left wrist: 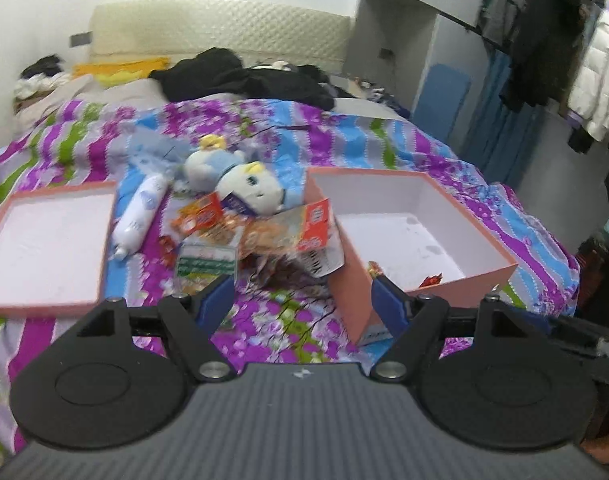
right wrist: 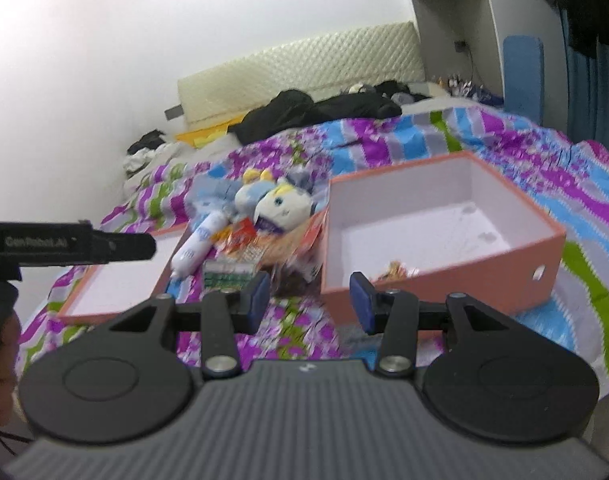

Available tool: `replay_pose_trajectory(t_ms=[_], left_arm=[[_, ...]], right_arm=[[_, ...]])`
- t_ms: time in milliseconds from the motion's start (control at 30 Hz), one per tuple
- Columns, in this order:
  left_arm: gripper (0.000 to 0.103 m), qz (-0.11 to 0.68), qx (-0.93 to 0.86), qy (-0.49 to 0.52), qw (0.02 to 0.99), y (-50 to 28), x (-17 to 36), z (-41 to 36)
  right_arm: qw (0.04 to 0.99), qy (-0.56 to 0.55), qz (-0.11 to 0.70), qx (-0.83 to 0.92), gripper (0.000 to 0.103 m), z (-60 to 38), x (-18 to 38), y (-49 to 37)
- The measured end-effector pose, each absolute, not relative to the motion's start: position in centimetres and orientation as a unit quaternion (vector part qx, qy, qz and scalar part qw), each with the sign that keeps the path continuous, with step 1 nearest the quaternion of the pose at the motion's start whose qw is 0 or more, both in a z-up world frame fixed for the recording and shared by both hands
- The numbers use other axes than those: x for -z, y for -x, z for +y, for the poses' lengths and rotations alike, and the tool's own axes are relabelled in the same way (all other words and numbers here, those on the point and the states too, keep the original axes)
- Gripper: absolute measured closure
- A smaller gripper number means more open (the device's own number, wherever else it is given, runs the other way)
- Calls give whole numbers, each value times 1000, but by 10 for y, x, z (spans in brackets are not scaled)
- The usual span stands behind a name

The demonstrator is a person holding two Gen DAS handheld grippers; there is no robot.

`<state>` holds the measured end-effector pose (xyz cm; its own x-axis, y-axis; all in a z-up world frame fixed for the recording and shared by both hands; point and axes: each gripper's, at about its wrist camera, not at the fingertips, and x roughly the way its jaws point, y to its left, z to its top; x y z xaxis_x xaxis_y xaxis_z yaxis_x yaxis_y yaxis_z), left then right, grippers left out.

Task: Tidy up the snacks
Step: 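Withdraw both tools from the pink box back toward the snack pile, then reach the right tool to the white printed meat bag and grasp it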

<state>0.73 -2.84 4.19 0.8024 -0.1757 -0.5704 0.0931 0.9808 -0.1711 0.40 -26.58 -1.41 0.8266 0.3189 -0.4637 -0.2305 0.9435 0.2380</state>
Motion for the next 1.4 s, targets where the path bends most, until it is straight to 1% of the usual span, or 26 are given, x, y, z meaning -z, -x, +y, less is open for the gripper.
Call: replay_pose_trajectory(t_ms=[233,400,1033,1400], left_arm=[[23,300,64,81,948,20,-35,-17],[23,311,55,101,943,18,-22,-5],[23,327,32,110,938,-40,24,22],[20,334,11,120,935,-79,68,46]], right_arm=[[952,-62,255,-160,56,-255,16,7],[950,-57,260,-162,56,-248,20,4],[946,-31,267,-182,56,-209,55,-33],[943,1,276,-188,56,-176,78,-68]])
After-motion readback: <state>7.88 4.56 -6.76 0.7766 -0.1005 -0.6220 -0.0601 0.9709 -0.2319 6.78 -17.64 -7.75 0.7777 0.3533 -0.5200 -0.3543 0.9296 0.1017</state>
